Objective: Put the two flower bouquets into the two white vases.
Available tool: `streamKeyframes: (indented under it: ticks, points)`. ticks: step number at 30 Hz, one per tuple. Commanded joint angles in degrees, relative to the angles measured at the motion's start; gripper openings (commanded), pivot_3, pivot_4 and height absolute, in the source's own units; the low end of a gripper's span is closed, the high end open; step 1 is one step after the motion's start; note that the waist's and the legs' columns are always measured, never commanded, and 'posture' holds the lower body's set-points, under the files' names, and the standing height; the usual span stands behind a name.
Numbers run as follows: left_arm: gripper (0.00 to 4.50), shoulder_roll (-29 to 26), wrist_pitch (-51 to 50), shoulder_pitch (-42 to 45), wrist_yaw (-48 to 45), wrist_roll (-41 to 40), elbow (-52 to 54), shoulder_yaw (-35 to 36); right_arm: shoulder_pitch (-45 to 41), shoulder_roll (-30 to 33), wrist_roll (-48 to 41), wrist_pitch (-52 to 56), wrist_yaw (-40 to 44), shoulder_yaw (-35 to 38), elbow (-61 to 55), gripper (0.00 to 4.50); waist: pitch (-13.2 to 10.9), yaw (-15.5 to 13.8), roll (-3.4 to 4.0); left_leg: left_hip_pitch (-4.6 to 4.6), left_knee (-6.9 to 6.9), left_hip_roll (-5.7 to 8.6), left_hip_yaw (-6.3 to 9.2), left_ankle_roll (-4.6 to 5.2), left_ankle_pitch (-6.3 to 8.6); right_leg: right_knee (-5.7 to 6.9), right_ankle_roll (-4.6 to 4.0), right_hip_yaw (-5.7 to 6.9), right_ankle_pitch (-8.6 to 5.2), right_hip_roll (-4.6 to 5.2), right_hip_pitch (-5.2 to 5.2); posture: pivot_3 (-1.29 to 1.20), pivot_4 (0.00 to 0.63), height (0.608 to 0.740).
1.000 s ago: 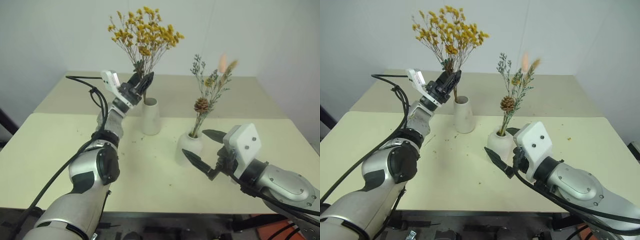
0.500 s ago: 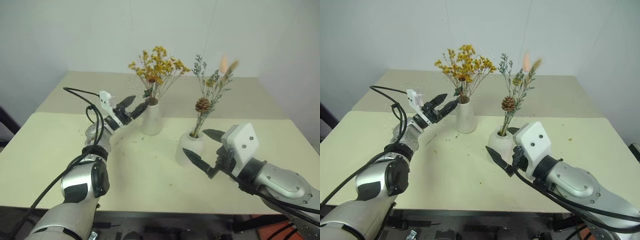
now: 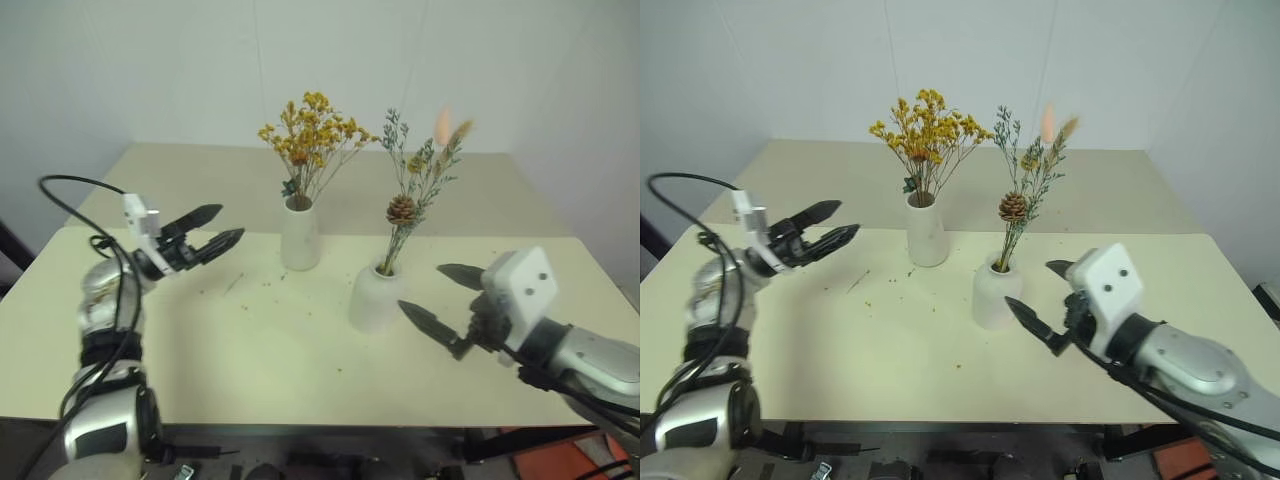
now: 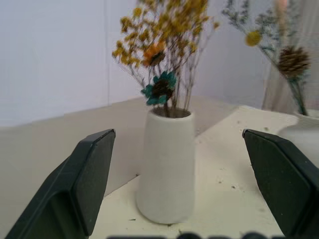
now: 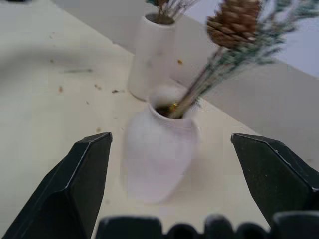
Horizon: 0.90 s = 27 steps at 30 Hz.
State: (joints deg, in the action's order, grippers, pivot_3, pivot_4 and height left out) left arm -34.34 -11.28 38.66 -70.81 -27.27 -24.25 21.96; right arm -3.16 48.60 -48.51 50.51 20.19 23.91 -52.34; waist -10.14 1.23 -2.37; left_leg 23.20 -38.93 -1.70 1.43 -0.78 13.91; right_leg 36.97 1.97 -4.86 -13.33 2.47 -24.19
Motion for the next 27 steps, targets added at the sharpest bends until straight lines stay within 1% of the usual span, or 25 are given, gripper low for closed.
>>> streamKeyframes:
  ticks: [1,4,6,8,11,13,17,21,27]
  points:
    - [4.48,-3.43,-9.25,-4.41,4.45,-7.03,15.88,3.12,2.42,2.19,-0.59,-4.66,8.17,8.18,2.07,4.50,0.00,-0.12,0.00,-0.07,-0.01,-0.01,-0.01,0.00,0.00,0.01,0.00,0.00,0.00,0.00,0.06,0.00,0.150,0.740]
    - [4.48,-8.08,-15.42,-12.50,3.64,-11.98,27.79,5.18,4.86,4.98,1.28,-6.98,15.62,12.16,7.08,4.50,0.01,-0.08,0.02,-0.29,0.00,-0.04,-0.05,0.00,0.00,0.04,0.01,-0.01,-0.03,-0.02,0.22,0.00,0.150,0.740]
    - [4.48,-10.56,-17.99,-17.75,3.99,-14.54,33.91,7.14,6.25,6.85,3.72,-9.20,19.73,13.17,10.72,4.50,0.02,0.00,0.02,-0.38,0.03,-0.04,-0.12,-0.01,0.00,0.04,-0.02,-0.08,-0.05,-0.03,0.26,0.00,0.150,0.740]
    - [4.48,-12.18,-20.01,-21.91,5.40,-16.81,38.23,9.68,6.87,8.16,5.36,-11.32,23.54,13.39,14.47,4.50,0.02,0.11,0.02,-0.39,0.03,-0.06,-0.18,-0.01,0.00,0.04,-0.03,-0.11,-0.06,-0.03,0.23,0.00,0.150,0.740]
    - [4.48,-13.87,-22.59,-25.26,7.71,-20.19,42.45,13.13,7.28,8.83,8.32,-15.22,27.80,12.67,18.65,4.50,0.02,-0.03,0.02,-0.43,0.04,-0.10,-0.20,-0.01,0.00,0.06,0.07,-0.11,-0.18,-0.09,0.23,0.00,0.150,0.740]
    - [4.48,-15.21,-23.83,-27.12,8.73,-21.44,44.62,15.00,7.26,8.76,11.09,-19.39,30.51,11.70,21.12,4.50,0.02,-0.05,0.03,-0.43,0.03,-0.10,-0.20,-0.01,0.00,0.08,0.18,-0.12,-0.26,-0.11,0.21,0.00,0.150,0.740]
    - [4.48,-17.04,-24.77,-29.08,9.89,-23.14,46.23,16.94,6.44,8.73,13.98,-24.25,34.35,10.38,25.58,4.50,0.02,-0.16,0.03,-0.45,0.04,-0.09,-0.26,-0.01,0.00,0.07,0.24,-0.17,-0.30,-0.11,0.22,0.00,0.150,0.740]
    - [4.48,-17.74,-22.94,-29.65,10.30,-22.52,46.67,16.62,6.46,8.62,13.42,-23.57,36.58,9.60,27.24,4.50,0.02,-0.13,0.03,-0.45,0.05,-0.10,-0.27,-0.01,0.00,0.07,0.22,-0.18,-0.30,-0.11,0.22,0.00,0.150,0.740]
    - [4.48,-17.33,-21.21,-29.87,10.53,-22.33,46.84,15.76,6.67,7.32,14.50,-24.24,35.78,8.78,26.33,4.50,0.02,-0.15,0.03,-0.45,0.06,-0.10,-0.30,-0.01,0.01,0.07,0.19,-0.20,-0.30,-0.11,0.20,0.00,0.150,0.740]
